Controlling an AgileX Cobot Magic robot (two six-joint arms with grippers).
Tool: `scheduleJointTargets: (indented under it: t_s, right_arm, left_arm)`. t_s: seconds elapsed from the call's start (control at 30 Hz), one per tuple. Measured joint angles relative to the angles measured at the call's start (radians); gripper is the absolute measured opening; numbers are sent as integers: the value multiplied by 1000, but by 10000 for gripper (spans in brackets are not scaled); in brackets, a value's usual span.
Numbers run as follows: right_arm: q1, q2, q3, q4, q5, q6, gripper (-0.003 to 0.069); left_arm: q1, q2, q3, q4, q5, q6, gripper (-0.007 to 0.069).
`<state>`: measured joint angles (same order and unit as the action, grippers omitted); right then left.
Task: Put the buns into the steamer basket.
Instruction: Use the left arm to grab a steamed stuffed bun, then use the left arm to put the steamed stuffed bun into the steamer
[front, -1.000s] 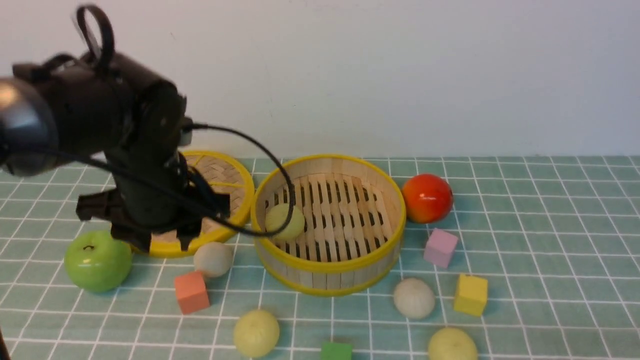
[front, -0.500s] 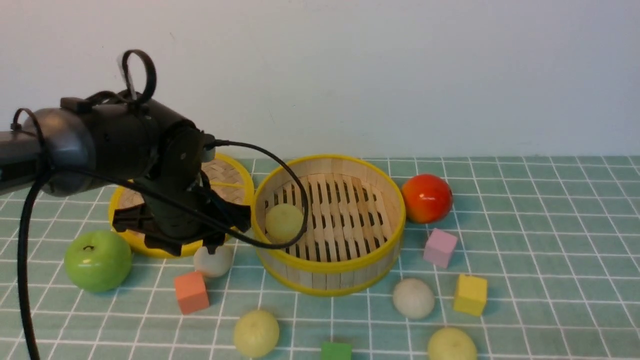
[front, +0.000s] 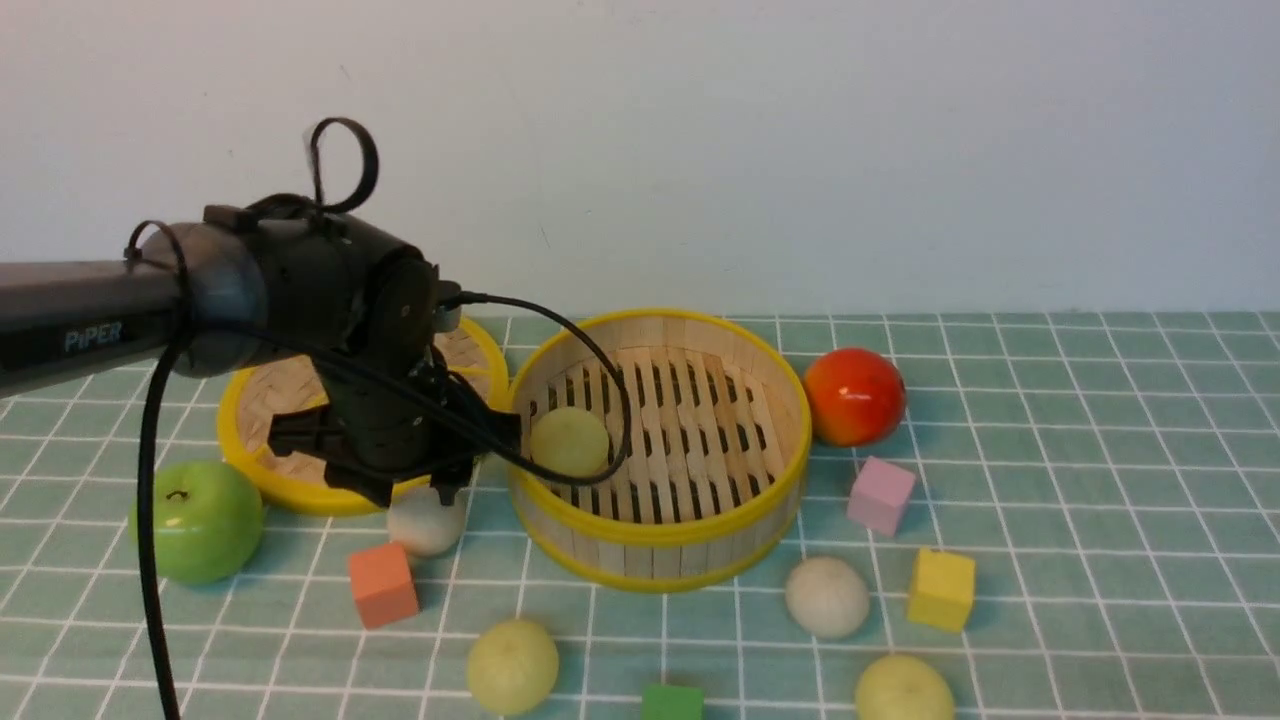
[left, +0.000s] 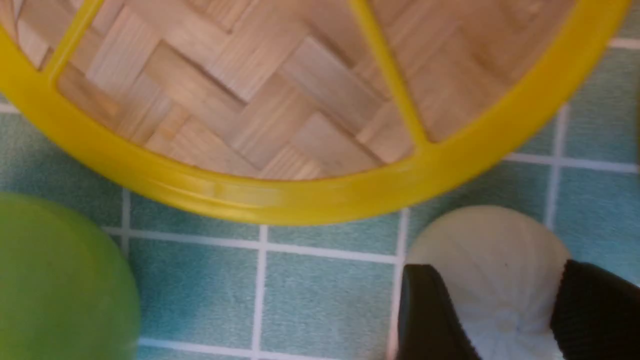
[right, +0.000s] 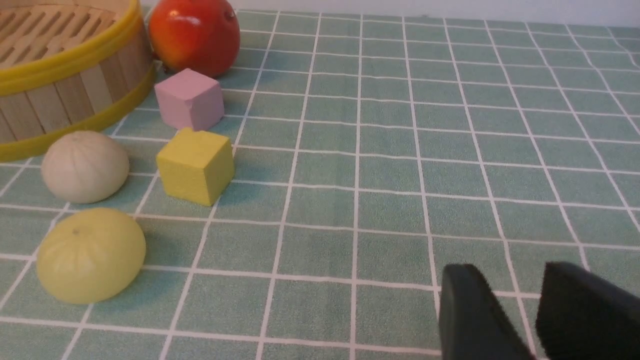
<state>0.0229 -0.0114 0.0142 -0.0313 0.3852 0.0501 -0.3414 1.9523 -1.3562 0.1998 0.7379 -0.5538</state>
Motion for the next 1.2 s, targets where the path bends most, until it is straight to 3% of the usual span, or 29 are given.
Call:
scheduleJointTargets:
  t_s: [0.17, 0.5, 0.63, 0.93, 1.2]
  right_arm:
    - [0, 0, 0, 0, 0, 0, 239]
    - [0, 0, 0, 0, 0, 0, 239]
    - [0, 0, 0, 0, 0, 0, 240]
    - [0, 0, 0, 0, 0, 0, 240]
    - [0, 0, 0, 0, 0, 0, 240]
  left_arm:
    - [27, 4, -1, -23, -16, 11, 321]
    - [29, 4, -1, -94, -26, 101, 69]
    - [29, 4, -1, -107, -26, 118, 4]
    - [29, -30, -17, -107, 44, 122, -4]
    - [29, -118, -232, -165, 193, 194, -4]
